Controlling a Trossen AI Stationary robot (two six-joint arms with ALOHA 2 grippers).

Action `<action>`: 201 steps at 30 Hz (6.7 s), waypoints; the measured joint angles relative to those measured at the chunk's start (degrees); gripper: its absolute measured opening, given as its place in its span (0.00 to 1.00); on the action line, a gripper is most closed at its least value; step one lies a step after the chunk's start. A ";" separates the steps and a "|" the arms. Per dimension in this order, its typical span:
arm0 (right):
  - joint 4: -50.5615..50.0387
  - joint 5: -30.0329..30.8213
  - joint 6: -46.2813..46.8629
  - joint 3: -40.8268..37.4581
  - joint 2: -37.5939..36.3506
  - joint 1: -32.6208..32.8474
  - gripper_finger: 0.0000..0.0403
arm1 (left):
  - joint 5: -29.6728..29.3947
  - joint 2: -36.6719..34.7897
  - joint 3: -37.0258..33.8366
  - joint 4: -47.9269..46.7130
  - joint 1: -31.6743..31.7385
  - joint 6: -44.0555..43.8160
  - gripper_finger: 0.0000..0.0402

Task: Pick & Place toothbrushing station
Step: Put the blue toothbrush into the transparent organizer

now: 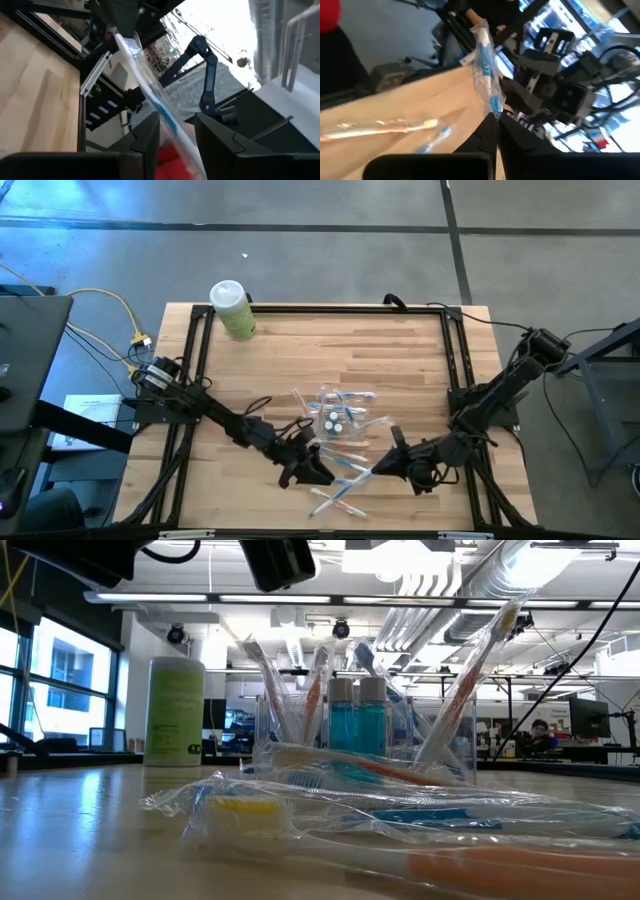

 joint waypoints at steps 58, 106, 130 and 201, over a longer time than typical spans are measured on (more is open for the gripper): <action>1.26 -6.11 -1.68 -0.02 0.02 -10.24 0.01 | -1.12 1.78 0.90 -6.71 1.23 -4.93 0.41; -3.68 -8.25 2.66 -0.02 0.04 -12.21 0.00 | -4.55 1.76 0.85 -9.97 1.23 1.54 0.32; -1.94 -3.94 11.30 0.08 0.00 -9.52 0.03 | -3.28 1.76 0.81 -11.66 2.00 2.46 0.03; -3.84 -4.37 30.04 -0.02 0.02 3.11 0.43 | -30.99 0.07 -18.65 23.25 1.87 68.74 0.03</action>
